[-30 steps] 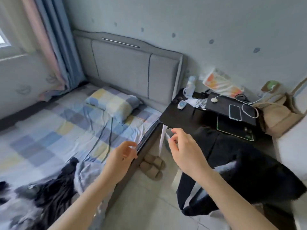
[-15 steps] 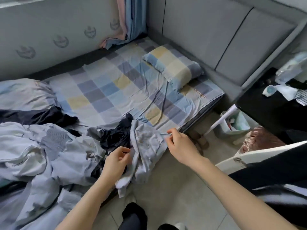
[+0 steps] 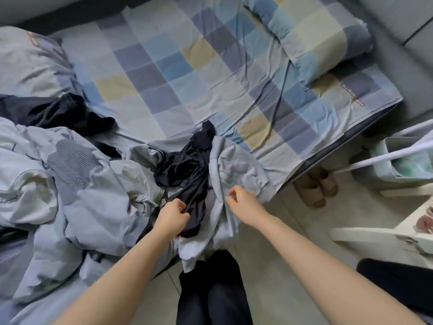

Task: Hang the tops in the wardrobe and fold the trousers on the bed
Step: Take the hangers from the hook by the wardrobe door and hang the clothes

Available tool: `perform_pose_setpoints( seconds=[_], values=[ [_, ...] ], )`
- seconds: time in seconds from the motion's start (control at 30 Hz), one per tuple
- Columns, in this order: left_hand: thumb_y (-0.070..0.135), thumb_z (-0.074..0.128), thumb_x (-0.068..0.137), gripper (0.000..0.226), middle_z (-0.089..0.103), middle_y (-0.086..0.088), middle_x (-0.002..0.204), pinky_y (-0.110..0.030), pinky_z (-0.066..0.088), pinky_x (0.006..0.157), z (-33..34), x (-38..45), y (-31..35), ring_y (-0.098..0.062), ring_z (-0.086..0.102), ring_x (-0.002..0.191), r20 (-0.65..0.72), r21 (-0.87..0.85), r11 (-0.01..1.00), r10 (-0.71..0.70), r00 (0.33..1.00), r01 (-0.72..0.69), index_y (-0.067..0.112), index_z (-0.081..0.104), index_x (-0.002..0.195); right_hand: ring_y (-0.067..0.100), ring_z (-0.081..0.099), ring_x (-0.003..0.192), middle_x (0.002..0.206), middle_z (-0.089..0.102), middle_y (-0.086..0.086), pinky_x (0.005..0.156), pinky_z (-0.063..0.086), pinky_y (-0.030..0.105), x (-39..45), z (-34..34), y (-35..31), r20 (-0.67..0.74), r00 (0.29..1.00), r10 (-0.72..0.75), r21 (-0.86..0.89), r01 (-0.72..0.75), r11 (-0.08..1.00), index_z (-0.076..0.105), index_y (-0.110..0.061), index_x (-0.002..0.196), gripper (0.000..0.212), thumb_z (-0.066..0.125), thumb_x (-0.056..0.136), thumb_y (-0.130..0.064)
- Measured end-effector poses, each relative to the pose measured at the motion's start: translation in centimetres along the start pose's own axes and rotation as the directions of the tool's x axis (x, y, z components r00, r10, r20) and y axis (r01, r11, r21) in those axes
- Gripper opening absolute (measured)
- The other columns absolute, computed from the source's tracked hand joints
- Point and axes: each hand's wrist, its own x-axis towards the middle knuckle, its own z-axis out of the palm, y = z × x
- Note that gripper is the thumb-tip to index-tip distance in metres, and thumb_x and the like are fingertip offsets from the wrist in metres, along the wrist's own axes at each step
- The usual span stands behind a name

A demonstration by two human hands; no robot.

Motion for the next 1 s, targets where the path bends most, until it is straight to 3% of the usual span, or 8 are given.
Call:
perform_pose_setpoints(
  seconds=[0.23,0.33,0.47,0.53,0.6,0.7,0.8,1.0],
  values=[
    [0.02,0.065,0.088,0.073,0.035,-0.012,0.152,-0.042,0.034,0.111,3.5,9.2,-5.5,-0.029,0.034,0.139,-0.075,0.095,0.993,-0.063,0.995,0.07,0.006,0.028,0.149,0.026,0.053,0.079,0.08,0.06,0.016,0.077,0.045,0.035,12.3,8.3,0.0,0.132,0.973,0.191,0.333,-0.225,0.916,0.043,-0.017,0.068,0.035,0.049,0.095,-0.037],
    [0.03,0.067,0.089,0.085,0.035,-0.012,0.152,-0.045,0.031,0.113,4.6,11.4,-6.8,-0.028,0.029,0.143,-0.034,0.16,0.981,-0.109,0.994,0.113,0.011,0.016,0.153,0.023,0.052,0.086,0.086,0.05,0.006,0.092,0.05,0.043,15.3,10.2,-0.1,0.171,0.956,0.239,0.388,-0.288,0.875,0.048,-0.016,0.086,0.031,0.049,0.093,-0.046],
    [0.026,0.059,0.092,0.025,0.066,-0.003,0.114,-0.037,0.04,0.101,5.9,12.3,-8.5,-0.027,0.056,0.116,-0.006,0.32,0.946,-0.048,0.999,0.047,0.021,0.056,0.116,0.025,0.048,0.124,0.128,0.051,0.003,0.104,0.043,0.043,18.4,12.2,-0.2,0.274,0.897,0.347,0.477,-0.44,0.761,0.042,-0.005,0.134,0.072,0.052,0.087,-0.059],
    [0.022,0.06,0.091,0.006,0.063,0.002,0.086,-0.03,0.044,0.082,6.1,11.5,-8.7,-0.022,0.061,0.092,0.059,0.165,0.986,0.014,0.998,-0.023,0.023,0.057,0.086,0.026,0.044,0.129,0.143,0.045,0.007,0.106,0.041,0.04,18.9,12.5,-0.7,0.309,0.877,0.368,0.508,-0.48,0.716,0.032,-0.008,0.145,0.082,0.054,0.085,-0.06],
    [0.017,0.065,0.088,0.023,0.054,0.006,0.073,-0.029,0.041,0.074,6.0,10.0,-8.0,-0.013,0.054,0.073,0.145,-0.044,0.996,0.089,0.985,-0.084,0.023,0.05,0.071,0.027,0.044,0.13,0.145,0.044,0.009,0.103,0.041,0.038,19.2,12.6,-1.1,0.309,0.874,0.375,0.516,-0.485,0.706,0.032,-0.007,0.145,0.079,0.057,0.087,-0.054],
    [0.01,0.068,0.084,0.031,0.057,0.007,0.093,-0.024,0.04,0.087,5.3,7.4,-6.5,-0.008,0.056,0.088,0.162,-0.299,0.946,0.183,0.97,-0.129,0.022,0.047,0.065,0.029,0.054,0.117,0.132,0.056,0.013,0.095,0.045,0.035,19.2,12.9,-1.5,0.249,0.9,0.358,0.528,-0.436,0.728,0.049,-0.004,0.133,0.048,0.059,0.091,-0.026],
    [0.012,0.063,0.082,0.029,0.052,0.006,0.073,-0.021,0.039,0.063,3.2,4.8,-5.4,-0.01,0.05,0.065,0.182,-0.647,0.762,0.173,0.968,-0.014,0.019,0.041,0.065,0.027,0.06,0.101,0.112,0.064,0.012,0.092,0.05,0.036,18.0,11.7,-2.5,0.196,0.923,0.332,0.624,-0.379,0.684,0.061,-0.008,0.1,0.011,0.053,0.093,-0.01],
    [0.016,0.062,0.077,0.03,0.03,-0.004,0.063,-0.03,0.025,0.052,-2.2,0.5,-3.4,-0.015,0.03,0.055,0.136,-0.759,0.65,0.118,0.984,0.027,0.017,0.035,0.066,0.031,0.062,0.104,0.103,0.066,0.012,0.096,0.049,0.045,12.4,5.8,-7.3,0.099,0.972,0.215,0.88,-0.186,0.437,0.059,-0.014,0.089,0.024,0.043,0.093,0.003]
  ],
)
